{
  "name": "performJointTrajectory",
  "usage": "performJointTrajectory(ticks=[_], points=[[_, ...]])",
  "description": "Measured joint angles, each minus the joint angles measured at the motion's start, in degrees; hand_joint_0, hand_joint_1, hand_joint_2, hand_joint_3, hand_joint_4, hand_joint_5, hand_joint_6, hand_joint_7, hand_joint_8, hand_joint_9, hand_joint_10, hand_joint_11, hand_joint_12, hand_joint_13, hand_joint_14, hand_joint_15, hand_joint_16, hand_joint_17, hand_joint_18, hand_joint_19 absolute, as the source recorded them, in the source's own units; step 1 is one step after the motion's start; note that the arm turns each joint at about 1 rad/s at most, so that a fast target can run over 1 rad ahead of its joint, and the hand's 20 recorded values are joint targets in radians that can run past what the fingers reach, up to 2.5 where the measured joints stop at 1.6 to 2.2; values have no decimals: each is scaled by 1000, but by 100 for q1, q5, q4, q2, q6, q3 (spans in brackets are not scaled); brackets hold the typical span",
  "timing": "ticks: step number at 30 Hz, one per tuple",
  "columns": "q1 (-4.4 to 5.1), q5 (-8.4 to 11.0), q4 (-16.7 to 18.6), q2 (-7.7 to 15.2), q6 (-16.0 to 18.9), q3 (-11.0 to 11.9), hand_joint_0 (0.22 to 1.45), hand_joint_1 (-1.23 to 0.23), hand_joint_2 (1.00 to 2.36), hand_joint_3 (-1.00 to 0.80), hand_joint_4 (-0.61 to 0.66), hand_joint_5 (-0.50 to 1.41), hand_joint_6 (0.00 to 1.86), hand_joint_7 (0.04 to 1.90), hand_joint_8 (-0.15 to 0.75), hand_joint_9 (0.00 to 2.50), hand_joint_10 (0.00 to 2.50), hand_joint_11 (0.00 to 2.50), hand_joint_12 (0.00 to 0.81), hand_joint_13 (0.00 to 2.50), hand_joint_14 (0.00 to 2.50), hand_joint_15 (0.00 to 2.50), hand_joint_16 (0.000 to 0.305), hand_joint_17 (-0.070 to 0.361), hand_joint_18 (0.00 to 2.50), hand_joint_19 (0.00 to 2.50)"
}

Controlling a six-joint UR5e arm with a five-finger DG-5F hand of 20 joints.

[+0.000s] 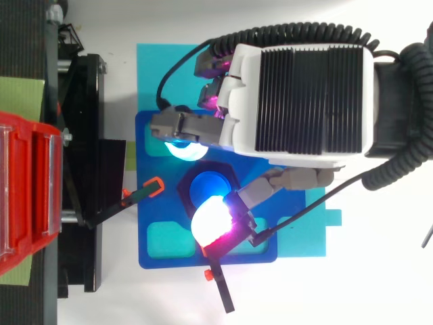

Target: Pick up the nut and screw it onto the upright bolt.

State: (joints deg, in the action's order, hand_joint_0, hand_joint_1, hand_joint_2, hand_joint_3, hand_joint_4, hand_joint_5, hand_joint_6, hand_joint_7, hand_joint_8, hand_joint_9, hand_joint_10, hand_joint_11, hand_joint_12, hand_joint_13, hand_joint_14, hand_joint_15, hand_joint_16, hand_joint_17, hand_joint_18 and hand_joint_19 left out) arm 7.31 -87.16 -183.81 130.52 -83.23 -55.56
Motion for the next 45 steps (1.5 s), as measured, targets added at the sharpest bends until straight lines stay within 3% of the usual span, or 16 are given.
performJointTrajectory(ticks=[10, 20, 22, 25, 31, 36, 45], points=[[-22, -12, 20, 0, 0, 43, 514, -333, 1000, -500, 304, -67, 504, 1024, 271, 1166, 0, 30, 206, 1003, 0, 6, 23, 53, 779, 181], [-49, -33, -461, 0, -170, 511, 502, -319, 1000, -500, 231, -97, 503, 801, 253, 1069, 0, 0, 208, 915, 0, 0, 26, 57, 694, 154], [-35, -20, -481, 1, -184, 534, 498, -317, 1000, -500, 207, -109, 502, 731, 232, 963, 0, 0, 211, 784, 0, 0, 25, 56, 562, 82], [-4, 2, -453, 0, -187, 482, 483, -304, 1000, -500, 184, -128, 501, 646, 208, 804, 0, 0, 230, 631, 0, 0, 26, 59, 287, 0], [77, 94, -229, 0, -151, 272, 464, -273, 1000, -500, 150, -159, 501, 585, 176, 614, 0, 0, 249, 477, 0, 0, 27, 61, 118, 0], [137, 163, -44, 0, -113, 137, 460, -258, 1000, -500, 142, -166, 501, 575, 174, 536, 0, 0, 256, 424, 0, 0, 27, 62, 60, 0], [179, 149, -42, 0, -47, 22, 461, -239, 1000, -500, 171, -150, 501, 609, 184, 517, 0, 0, 267, 429, 0, 0, 28, 63, 47, 0]])
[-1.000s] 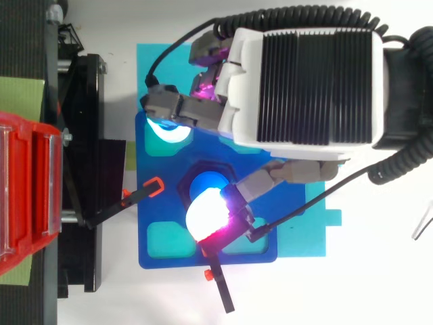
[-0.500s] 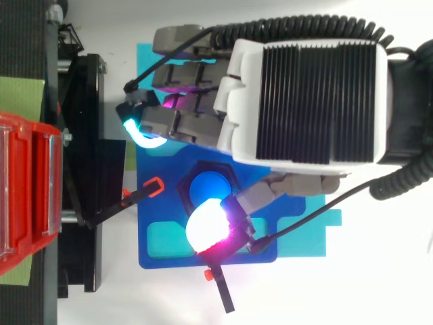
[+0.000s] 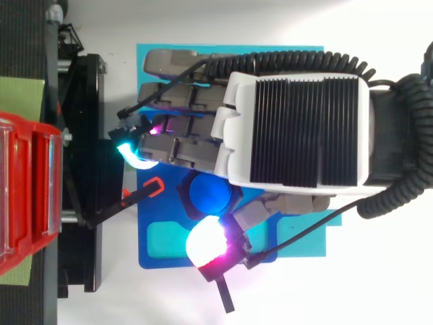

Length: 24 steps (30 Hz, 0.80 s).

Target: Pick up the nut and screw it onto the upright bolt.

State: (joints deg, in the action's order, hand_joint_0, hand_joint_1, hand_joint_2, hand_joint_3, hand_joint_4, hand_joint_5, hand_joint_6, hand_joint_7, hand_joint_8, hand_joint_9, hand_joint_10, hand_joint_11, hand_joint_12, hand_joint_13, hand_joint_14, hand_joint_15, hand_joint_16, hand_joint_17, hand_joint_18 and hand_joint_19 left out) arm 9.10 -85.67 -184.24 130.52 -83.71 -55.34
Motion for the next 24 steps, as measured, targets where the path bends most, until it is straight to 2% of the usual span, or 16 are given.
performJointTrajectory(ticks=[10, 19, 24], points=[[13, -11, -135, 0, 4, -1, 473, -232, 1000, -500, 252, -101, 503, 907, 215, 595, 0, 0, 276, 493, 0, 0, 26, 59, 103, 0], [40, -11, -221, -2, 4, 19, 478, -238, 1000, -500, 262, -98, 503, 948, 222, 626, 0, 0, 273, 545, 0, 0, 26, 58, 164, 0], [46, -14, -336, -2, 4, 134, 480, -243, 1000, -500, 270, -93, 503, 979, 226, 645, 0, 0, 273, 554, 0, 0, 26, 58, 173, 0]])
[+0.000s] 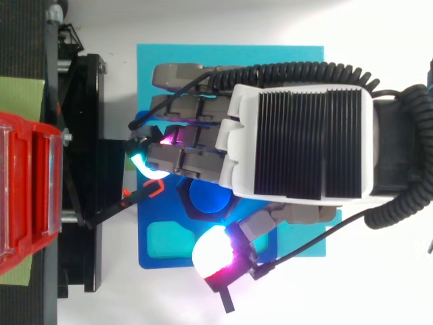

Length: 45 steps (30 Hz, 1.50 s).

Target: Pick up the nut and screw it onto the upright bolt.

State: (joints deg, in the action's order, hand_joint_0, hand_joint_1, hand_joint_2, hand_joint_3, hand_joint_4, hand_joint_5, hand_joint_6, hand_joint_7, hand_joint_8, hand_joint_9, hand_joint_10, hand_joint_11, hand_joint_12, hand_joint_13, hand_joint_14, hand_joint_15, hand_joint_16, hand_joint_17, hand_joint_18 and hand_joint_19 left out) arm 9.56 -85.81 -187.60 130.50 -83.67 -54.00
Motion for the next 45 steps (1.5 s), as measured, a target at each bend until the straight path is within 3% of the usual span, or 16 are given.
performJointTrajectory(ticks=[10, 20, 45], points=[[1, -4, -444, -2, 74, 209, 483, -253, 1000, -500, 274, -83, 502, 1138, 234, 667, 0, 0, 271, 577, 0, 0, 25, 57, 200, 0], [-5, -42, -522, 0, 263, 222, 486, -261, 1000, -500, 239, -65, 500, 1283, 239, 697, 0, 0, 267, 605, 0, 0, 25, 56, 235, 0], [-121, -182, -517, 1, 273, 186, 499, -286, 1000, -500, 190, -65, 608, 1163, 259, 836, 0, 0, 244, 704, 0, 0, 23, 52, 368, 0]])
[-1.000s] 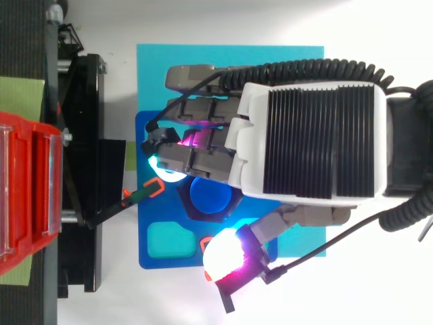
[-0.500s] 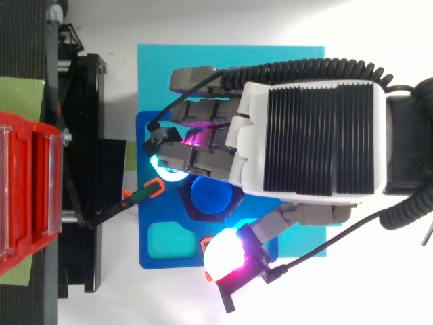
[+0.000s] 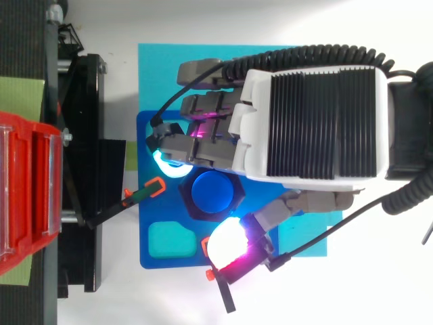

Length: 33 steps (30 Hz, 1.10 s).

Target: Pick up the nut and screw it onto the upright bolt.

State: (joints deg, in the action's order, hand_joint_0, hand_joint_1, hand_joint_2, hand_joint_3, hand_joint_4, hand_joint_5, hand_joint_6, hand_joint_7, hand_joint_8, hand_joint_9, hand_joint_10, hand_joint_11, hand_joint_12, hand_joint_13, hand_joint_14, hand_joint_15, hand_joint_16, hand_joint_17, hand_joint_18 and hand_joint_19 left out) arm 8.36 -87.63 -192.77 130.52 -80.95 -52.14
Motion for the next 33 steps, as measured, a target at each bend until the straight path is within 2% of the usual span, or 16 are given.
performJointTrajectory(ticks=[7, 23, 25, 27, 29, 31, 33], points=[[-22, -8, 24, 0, 17, -70, 500, -286, 1000, -500, 190, -63, 606, 1170, 260, 845, 0, 0, 244, 713, 0, 0, 23, 51, 378, 0], [-60, -75, 19, 0, 116, -77, 505, -285, 1000, -500, 172, -63, 625, 1143, 265, 873, 0, 0, 240, 735, 0, 0, 23, 51, 404, 0], [-59, -76, 20, 0, 120, -77, 505, -285, 1000, -500, 220, -49, 533, 1309, 265, 871, 0, 0, 239, 737, 0, 0, 23, 51, 405, 0], [-57, -77, 23, 0, 122, -77, 504, -284, 1000, -500, 251, -48, 500, 1333, 264, 869, 0, 0, 238, 734, 0, 0, 23, 52, 408, 0], [-58, -81, 25, 0, 122, -76, 504, -286, 1000, -500, 241, -64, 501, 1308, 268, 865, 0, 0, 237, 736, 0, 0, 23, 52, 409, 0], [-58, -88, 27, 0, 123, -72, 502, -292, 1000, -500, 257, -109, 502, 1174, 266, 851, 0, 0, 244, 746, 0, 0, 24, 53, 422, 0], [-60, -99, 22, 0, 123, -60, 501, -293, 1000, -500, 263, -115, 502, 1138, 265, 841, 0, 0, 243, 745, 0, 0, 24, 54, 423, 0]])
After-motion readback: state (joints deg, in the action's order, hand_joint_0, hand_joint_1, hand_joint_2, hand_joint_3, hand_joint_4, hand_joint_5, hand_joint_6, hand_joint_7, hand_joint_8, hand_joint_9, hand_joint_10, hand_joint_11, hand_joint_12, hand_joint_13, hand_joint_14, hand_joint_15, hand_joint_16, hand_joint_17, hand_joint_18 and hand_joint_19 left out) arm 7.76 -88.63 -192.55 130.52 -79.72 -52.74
